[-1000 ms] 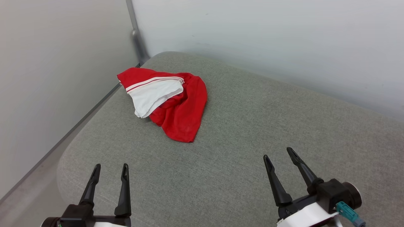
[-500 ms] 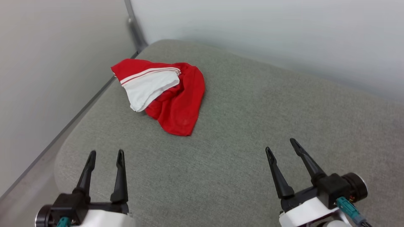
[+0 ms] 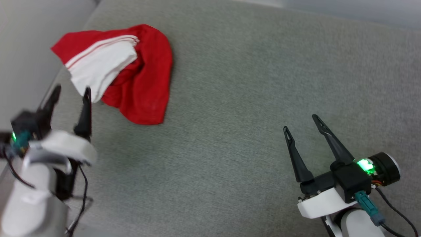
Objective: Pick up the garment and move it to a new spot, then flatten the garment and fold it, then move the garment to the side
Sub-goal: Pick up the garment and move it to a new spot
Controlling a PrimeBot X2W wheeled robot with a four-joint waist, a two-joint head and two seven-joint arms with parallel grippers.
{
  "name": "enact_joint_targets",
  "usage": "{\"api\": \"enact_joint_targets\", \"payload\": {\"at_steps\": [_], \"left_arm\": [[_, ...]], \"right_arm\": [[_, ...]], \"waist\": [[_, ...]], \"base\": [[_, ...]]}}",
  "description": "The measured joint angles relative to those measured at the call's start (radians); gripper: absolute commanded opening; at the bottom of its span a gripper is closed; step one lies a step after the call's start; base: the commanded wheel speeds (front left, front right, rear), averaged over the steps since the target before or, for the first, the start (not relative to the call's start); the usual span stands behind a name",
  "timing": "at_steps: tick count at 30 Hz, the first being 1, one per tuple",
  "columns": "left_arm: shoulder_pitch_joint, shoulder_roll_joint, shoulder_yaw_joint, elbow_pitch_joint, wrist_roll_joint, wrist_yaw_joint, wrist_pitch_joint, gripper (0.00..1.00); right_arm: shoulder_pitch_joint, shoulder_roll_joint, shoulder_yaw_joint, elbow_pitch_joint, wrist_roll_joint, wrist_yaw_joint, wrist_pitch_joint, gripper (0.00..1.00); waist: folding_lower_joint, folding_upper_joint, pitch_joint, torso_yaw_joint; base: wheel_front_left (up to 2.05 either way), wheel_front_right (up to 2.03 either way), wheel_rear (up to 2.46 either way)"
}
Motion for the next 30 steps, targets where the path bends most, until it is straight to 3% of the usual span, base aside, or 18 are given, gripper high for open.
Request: {"api": "enact_joint_targets", "payload": {"at_steps": [9,15,22,23,24,25,30], "left_arm": [[-0.303,0.325,-0.305,0.175,-0.272,-0.001,0.296,1.0],[-0.416,0.432,-0.468,0.199,-0.494,-0.001,0.496,1.0],[-0.484,0.523,-0.596,0.21,-0.688,-0.001,0.634,1.0],[-0.492,0.532,-0.608,0.215,-0.705,-0.001,0.645,0.92],[-0.5,0.54,-0.621,0.219,-0.723,-0.001,0.653,0.29],[-0.504,0.549,-0.631,0.221,-0.737,-0.001,0.656,0.0],[-0.52,0.581,-0.701,0.242,-0.749,-0.001,0.63,0.0]], "right_arm": [[-0.022,-0.001,-0.048,-0.043,-0.043,0.0,0.003,1.0],[-0.043,-0.001,-0.024,-0.059,-0.056,0.0,0.0,1.0],[-0.061,0.002,-0.003,-0.063,-0.059,0.001,-0.004,1.0],[-0.062,0.003,-0.001,-0.063,-0.059,0.001,-0.004,1.0],[-0.064,0.003,0.001,-0.063,-0.059,0.001,-0.004,1.0],[-0.067,0.003,0.002,-0.063,-0.059,0.001,-0.004,1.0],[-0.076,0.004,-0.001,-0.051,-0.05,0.001,-0.005,1.0]], "waist": [[0.0001,0.0,0.157,-0.083],[0.0001,0.0,0.237,-0.124],[0.0,0.0,0.288,-0.165],[-0.0001,0.0,0.292,-0.169],[-0.0001,0.0,0.295,-0.173],[-0.0001,0.0,0.296,-0.177],[-0.0001,0.0,0.284,-0.188]], "base": [[0.0,0.0,0.0],[0.0,0.0,0.0],[0.0,0.0,0.0],[0.0,0.0,0.0],[0.0,0.0,0.0],[0.0,0.0,0.0],[0.0,0.0,0.0]]}}
